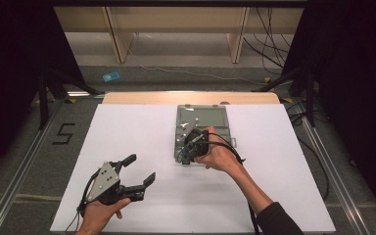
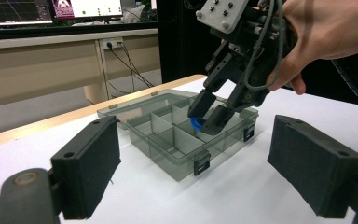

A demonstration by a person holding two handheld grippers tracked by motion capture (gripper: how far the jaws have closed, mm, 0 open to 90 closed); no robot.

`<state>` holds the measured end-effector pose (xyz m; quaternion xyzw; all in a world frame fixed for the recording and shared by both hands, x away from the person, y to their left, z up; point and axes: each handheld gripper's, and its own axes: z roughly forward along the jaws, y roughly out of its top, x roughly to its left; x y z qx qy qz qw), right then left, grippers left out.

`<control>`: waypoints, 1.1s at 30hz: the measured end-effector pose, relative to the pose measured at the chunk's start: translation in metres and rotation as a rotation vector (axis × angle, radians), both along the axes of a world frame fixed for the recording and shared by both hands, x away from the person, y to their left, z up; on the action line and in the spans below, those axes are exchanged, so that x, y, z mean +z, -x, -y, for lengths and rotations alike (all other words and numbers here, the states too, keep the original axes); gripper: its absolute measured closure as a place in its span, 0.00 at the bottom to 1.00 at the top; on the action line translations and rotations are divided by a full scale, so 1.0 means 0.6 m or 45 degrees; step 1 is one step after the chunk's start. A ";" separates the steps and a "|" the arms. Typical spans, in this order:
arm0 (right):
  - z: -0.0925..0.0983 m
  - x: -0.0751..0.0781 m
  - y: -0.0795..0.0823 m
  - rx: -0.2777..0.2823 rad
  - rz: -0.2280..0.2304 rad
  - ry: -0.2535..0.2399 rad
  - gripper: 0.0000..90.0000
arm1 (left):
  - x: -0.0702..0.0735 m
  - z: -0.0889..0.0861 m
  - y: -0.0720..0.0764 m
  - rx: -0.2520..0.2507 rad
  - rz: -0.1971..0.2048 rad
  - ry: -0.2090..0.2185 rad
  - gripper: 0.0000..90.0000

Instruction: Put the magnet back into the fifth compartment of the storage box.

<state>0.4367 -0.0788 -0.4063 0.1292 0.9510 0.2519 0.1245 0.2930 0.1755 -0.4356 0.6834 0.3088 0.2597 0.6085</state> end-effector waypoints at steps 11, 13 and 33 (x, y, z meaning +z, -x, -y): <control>-0.003 -0.010 -0.016 -0.027 0.001 -0.021 0.69 | -0.001 0.001 0.000 -0.004 0.003 0.008 0.18; -0.005 -0.013 -0.019 -0.032 0.003 -0.020 0.70 | 0.000 0.002 0.000 -0.003 0.002 0.005 0.18; -0.022 -0.031 -0.049 -0.062 -0.006 -0.023 0.69 | 0.001 0.001 0.002 -0.004 0.002 -0.004 0.18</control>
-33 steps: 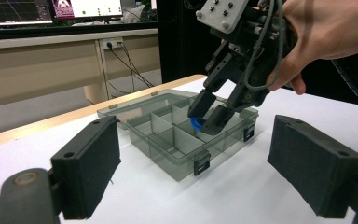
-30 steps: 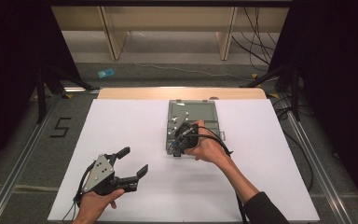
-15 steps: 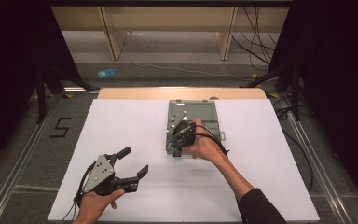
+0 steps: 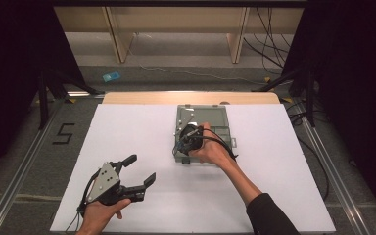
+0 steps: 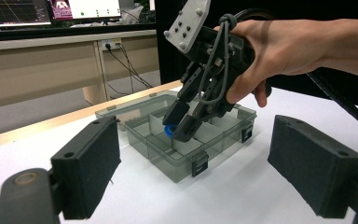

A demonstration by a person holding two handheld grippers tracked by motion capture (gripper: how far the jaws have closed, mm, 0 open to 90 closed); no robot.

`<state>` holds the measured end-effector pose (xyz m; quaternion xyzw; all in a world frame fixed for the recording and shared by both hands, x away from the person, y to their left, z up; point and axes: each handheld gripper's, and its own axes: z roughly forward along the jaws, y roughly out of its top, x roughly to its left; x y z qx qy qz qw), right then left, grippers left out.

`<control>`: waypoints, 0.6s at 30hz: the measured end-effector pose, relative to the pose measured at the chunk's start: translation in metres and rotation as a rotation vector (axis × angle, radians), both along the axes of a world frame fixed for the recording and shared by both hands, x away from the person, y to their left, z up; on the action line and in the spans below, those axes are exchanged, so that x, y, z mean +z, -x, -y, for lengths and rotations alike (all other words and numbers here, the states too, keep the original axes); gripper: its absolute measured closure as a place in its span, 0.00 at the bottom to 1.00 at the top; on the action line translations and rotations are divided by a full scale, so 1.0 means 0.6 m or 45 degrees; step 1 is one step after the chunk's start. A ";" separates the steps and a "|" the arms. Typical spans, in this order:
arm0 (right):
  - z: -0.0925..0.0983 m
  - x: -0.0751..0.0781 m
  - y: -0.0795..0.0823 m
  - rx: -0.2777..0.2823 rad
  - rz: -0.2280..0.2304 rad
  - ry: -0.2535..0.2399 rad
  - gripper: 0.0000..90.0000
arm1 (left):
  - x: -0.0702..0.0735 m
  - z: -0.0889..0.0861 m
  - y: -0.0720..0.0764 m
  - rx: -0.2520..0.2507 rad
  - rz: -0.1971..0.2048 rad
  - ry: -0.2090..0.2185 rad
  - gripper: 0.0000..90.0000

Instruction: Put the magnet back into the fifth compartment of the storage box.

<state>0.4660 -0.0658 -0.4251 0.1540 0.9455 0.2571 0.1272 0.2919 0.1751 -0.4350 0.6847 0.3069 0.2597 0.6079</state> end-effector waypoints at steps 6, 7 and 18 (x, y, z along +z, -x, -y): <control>-0.001 -0.009 -0.008 -0.003 -0.033 0.015 0.69 | 0.000 0.000 0.001 -0.001 -0.001 0.004 0.18; -0.001 -0.010 -0.008 -0.012 -0.038 0.018 0.69 | 0.000 0.000 0.000 -0.001 -0.001 0.004 0.18; -0.004 -0.021 -0.016 -0.034 -0.045 0.016 0.62 | 0.001 0.000 0.001 -0.001 -0.001 0.004 0.18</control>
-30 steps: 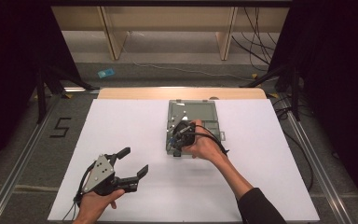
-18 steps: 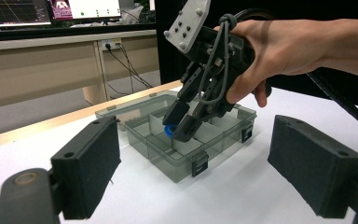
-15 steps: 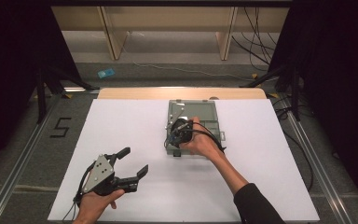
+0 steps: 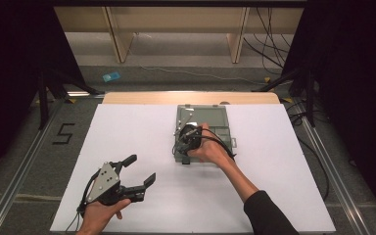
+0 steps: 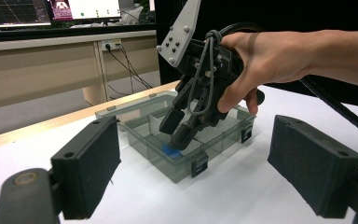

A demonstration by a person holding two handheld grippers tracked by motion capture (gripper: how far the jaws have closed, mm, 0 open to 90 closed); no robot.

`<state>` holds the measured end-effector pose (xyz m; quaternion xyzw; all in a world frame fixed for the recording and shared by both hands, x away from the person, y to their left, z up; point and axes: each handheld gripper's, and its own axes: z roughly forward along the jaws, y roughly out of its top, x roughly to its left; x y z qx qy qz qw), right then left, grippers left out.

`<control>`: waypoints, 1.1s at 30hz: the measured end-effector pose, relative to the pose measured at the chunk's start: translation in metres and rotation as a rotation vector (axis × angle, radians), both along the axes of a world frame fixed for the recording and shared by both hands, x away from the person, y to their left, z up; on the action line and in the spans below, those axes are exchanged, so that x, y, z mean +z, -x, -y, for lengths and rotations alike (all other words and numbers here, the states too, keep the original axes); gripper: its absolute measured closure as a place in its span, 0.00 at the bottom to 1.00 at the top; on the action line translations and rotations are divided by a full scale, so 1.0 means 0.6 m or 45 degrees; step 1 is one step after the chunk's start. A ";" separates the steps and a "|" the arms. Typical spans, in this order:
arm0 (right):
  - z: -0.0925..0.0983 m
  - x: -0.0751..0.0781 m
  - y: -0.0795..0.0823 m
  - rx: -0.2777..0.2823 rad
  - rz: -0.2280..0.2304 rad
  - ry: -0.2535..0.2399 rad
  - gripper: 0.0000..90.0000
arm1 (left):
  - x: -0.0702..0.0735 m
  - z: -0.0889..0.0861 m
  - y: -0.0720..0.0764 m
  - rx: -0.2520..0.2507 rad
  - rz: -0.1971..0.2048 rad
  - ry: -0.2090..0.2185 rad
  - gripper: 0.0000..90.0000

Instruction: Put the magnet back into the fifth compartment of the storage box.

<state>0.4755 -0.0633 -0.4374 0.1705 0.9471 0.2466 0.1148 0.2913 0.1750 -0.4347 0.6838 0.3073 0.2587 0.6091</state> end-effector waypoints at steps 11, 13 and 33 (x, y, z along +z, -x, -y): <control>0.019 0.032 0.003 -0.043 0.064 -0.123 0.45 | 0.000 0.000 0.000 -0.001 -0.001 -0.002 0.18; 0.024 0.037 0.005 -0.046 0.063 -0.154 0.43 | -0.002 0.001 -0.002 0.000 -0.001 0.009 0.18; 0.042 0.060 0.025 -0.086 0.096 -0.291 0.31 | -0.001 0.000 -0.001 0.002 -0.004 -0.001 0.18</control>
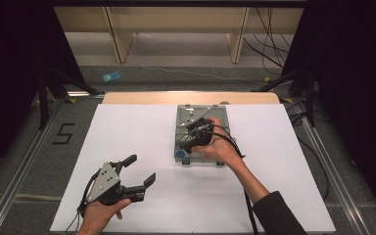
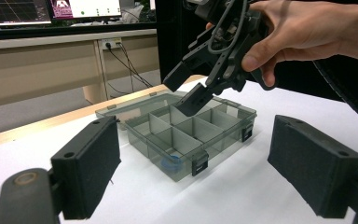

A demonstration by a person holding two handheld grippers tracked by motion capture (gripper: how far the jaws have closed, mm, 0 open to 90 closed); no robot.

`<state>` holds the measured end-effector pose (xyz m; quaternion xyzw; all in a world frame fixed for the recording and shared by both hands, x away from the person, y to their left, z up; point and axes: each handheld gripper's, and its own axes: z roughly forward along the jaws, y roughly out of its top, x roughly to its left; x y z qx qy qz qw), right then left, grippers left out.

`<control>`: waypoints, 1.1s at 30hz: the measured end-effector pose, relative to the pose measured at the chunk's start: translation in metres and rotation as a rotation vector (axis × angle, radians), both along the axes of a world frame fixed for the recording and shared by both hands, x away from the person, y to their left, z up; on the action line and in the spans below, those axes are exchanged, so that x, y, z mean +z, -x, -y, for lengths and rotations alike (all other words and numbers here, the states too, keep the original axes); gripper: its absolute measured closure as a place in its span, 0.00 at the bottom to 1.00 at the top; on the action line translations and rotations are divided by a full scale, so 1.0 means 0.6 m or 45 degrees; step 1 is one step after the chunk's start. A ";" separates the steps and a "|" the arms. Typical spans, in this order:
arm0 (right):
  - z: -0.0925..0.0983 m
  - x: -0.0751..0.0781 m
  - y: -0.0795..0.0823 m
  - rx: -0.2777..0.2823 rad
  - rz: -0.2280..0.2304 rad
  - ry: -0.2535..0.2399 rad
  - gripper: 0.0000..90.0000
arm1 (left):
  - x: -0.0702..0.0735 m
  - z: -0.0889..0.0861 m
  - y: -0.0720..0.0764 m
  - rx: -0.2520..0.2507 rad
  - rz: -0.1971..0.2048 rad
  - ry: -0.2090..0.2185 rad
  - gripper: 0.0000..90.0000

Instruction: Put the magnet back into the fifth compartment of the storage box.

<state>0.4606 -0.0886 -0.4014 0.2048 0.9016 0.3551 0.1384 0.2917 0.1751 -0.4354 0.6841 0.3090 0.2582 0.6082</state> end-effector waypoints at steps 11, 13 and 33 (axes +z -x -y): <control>0.012 -0.001 0.006 0.000 0.037 -0.040 0.31 | 0.000 0.000 -0.001 -0.001 0.000 0.003 0.18; 0.014 -0.002 0.008 0.003 0.048 -0.038 0.31 | 0.000 -0.001 -0.001 0.000 0.000 0.001 0.18; 0.020 0.007 0.028 0.005 0.050 -0.107 0.29 | 0.000 -0.001 -0.001 0.001 -0.001 0.000 0.18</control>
